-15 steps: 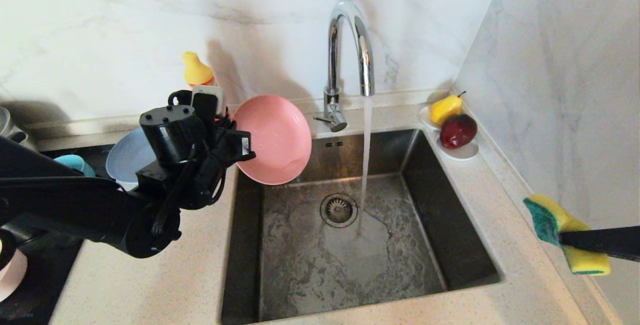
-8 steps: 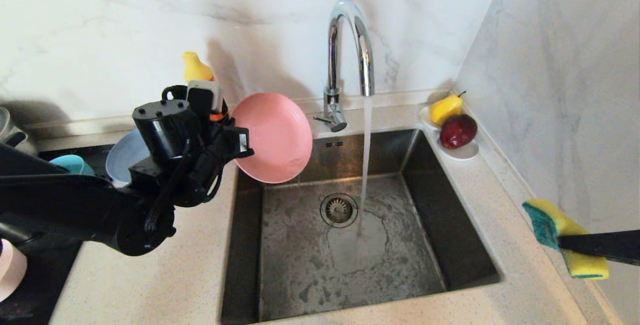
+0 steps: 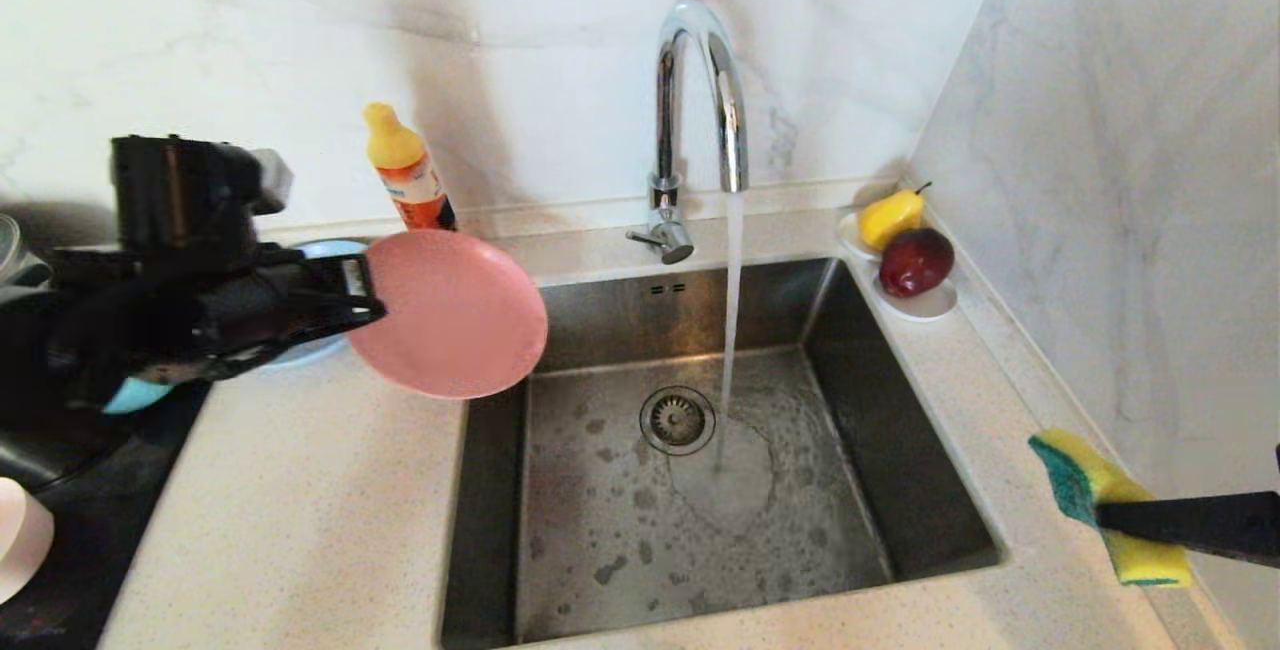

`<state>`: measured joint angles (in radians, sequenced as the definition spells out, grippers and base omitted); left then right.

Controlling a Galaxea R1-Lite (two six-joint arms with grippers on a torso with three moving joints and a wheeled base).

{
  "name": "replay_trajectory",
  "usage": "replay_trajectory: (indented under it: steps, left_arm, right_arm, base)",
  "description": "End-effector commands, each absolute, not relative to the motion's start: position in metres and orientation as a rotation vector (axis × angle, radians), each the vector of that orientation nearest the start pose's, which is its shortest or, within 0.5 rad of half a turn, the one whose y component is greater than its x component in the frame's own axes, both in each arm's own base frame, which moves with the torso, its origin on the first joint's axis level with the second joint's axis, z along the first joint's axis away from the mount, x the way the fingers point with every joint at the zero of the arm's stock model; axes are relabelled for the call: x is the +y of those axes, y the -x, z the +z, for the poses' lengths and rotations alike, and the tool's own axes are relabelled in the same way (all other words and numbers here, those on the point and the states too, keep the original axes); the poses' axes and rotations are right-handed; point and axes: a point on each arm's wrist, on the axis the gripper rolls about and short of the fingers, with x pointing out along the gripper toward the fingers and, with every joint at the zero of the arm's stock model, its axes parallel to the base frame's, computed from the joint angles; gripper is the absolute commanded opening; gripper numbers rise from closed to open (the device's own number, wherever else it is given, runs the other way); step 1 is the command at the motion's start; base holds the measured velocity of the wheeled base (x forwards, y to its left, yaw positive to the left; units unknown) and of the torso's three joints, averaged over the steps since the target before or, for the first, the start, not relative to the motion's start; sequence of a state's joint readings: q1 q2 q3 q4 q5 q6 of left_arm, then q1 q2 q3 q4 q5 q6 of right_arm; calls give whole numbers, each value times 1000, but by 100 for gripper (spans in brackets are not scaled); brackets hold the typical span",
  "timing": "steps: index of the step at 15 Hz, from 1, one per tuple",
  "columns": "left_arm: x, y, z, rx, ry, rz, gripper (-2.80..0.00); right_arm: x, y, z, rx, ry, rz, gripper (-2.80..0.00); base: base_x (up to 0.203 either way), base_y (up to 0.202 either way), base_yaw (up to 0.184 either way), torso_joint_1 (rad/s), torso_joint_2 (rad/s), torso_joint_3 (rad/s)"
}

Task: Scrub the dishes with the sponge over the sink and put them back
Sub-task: Place the plate on the table

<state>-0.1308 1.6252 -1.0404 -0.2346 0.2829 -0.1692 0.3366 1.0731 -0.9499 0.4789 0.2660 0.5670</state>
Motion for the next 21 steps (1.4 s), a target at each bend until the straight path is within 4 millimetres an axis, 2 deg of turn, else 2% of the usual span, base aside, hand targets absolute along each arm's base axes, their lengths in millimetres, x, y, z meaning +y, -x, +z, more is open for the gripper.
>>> replay_trajectory:
  steps: [1,4,7,9,12,15,21]
  left_arm:
    - [3,-250,248,494,221,252,-280]
    - [32,-212,240,677,331,385,-280]
    - [38,-176,221,755,360,384,-280]
    - [45,-164,207,773,362,424,-280]
    - [70,-170,196,659,395,517,-280]
    - [88,-185,176,651,417,559,-280]
    - [120,-201,159,625,538,488,-280]
  right_arm:
    - [46,-113,256,770,-514,394,-280]
    - [46,-115,250,797,-510,382,-280]
    - [47,-117,247,805,-508,377,-280]
    - [48,-120,245,817,-507,370,-280]
    - [49,-123,243,824,-507,369,-280]
    - [50,-126,240,839,-506,364,-280]
    - [52,-130,239,842,-497,367,-280]
  base:
    - [0,0,0,0,0,0]
    - [0,0,0,0,0,0]
    - [0,0,0,0,0,0]
    - [0,0,0,0,0,0]
    - [0,0,0,0,0,0]
    - [0,0,0,0,0,0]
    - [0,0,0,0,0,0]
